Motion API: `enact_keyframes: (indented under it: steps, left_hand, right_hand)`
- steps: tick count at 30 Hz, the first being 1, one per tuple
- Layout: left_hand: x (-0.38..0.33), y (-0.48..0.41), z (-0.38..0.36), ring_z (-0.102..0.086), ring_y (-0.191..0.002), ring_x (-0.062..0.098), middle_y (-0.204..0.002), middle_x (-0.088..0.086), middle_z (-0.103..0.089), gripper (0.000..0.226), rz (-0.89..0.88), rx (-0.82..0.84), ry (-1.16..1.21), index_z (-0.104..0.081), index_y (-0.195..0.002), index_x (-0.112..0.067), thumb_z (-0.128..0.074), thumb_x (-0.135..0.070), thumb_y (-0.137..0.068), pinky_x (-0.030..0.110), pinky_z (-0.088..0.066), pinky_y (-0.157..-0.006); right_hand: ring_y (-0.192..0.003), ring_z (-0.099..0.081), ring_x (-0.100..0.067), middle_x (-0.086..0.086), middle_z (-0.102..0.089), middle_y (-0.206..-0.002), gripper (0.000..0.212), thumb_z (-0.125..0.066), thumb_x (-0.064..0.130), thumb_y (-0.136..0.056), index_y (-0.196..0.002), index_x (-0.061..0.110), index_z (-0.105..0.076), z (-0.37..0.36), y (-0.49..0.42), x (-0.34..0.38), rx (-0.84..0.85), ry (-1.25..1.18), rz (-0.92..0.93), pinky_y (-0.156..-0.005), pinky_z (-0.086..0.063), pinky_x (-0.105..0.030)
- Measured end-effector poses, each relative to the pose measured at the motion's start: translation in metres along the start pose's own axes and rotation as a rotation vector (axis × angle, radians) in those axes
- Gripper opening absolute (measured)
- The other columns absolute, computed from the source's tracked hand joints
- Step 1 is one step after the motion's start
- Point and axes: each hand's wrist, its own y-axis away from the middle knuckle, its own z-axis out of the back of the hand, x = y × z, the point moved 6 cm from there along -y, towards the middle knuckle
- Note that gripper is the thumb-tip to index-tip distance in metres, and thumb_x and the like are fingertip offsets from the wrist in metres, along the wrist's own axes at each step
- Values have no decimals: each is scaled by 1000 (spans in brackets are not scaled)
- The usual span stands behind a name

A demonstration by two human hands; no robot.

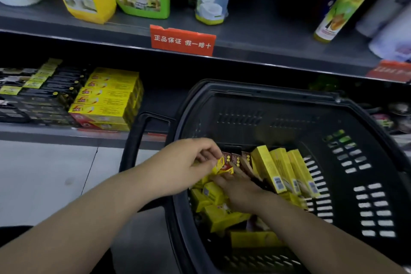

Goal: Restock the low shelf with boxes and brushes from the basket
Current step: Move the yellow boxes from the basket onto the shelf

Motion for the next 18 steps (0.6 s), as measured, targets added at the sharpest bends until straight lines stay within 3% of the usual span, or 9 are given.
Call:
enact_keyframes:
  steps: [2, 4, 7, 9, 11, 15, 18]
  left_hand:
    - [2, -6, 1, -59, -86, -5, -97, -17, -62, 15, 46, 6, -43, -59, -100, -38, -52, -27, -92, 23, -52, -80]
    - [3, -10, 1, -60, -86, -1, -101, -14, -61, 17, 89, -13, -76, -58, -106, -35, -50, -28, -92, 27, -53, -80]
    - [0, -14, -5, -57, -99, 1, -119, -11, -57, 34, 116, -27, -80, -49, -127, -28, -51, -29, -93, 20, -48, -84]
    - [-1, -18, -13, -50, -119, 6, -140, -5, -46, 54, 132, 7, -51, -34, -141, -25, -54, -34, -91, 22, -41, -97]
    - [2, -21, -20, -41, -130, 13, -148, -3, -37, 70, 178, 55, 60, -22, -147, -28, -57, -43, -88, 32, -36, -107]
    - [6, -27, -34, -50, -124, 21, -137, 3, -51, 72, 315, 128, 401, -29, -144, -29, -62, -47, -83, 42, -38, -107]
    - [11, -31, -41, -60, -111, 25, -118, 10, -64, 52, 424, 72, 541, -47, -132, -15, -61, -37, -87, 46, -44, -101]
  right_hand:
    - [-132, -33, -35, -10, -38, -140, 69, -65, 24, -81, -139, 31, -27, 13, 5, 1, -57, 140, 28, -108, -28, -45]
    - [-120, -46, -29, -5, -47, -130, 64, -70, 27, -77, -132, 29, -37, 36, 16, -5, -155, 5, -12, -97, -41, -37]
    - [-91, -59, -16, 6, -61, -98, 47, -77, 26, -73, -109, 25, -46, 81, 46, -16, -358, -522, -47, -73, -46, -23]
    - [-84, -64, -12, 6, -67, -92, 40, -78, 27, -73, -104, 21, -54, 103, 68, -14, -448, -877, 15, -70, -49, -17]
    - [-82, -68, -7, 3, -72, -90, 35, -74, 36, -74, -102, 20, -61, 112, 85, -6, -504, -1187, 82, -70, -53, -16]
    - [-62, -65, -1, 9, -69, -68, 39, -58, 48, -76, -88, 11, -62, 103, 87, 0, -534, -1487, 75, -57, -49, -11]
    - [-77, -67, -14, -1, -71, -86, 43, -40, 47, -95, -101, 13, -66, 80, 73, -25, -477, -1530, -128, -72, -53, -24]
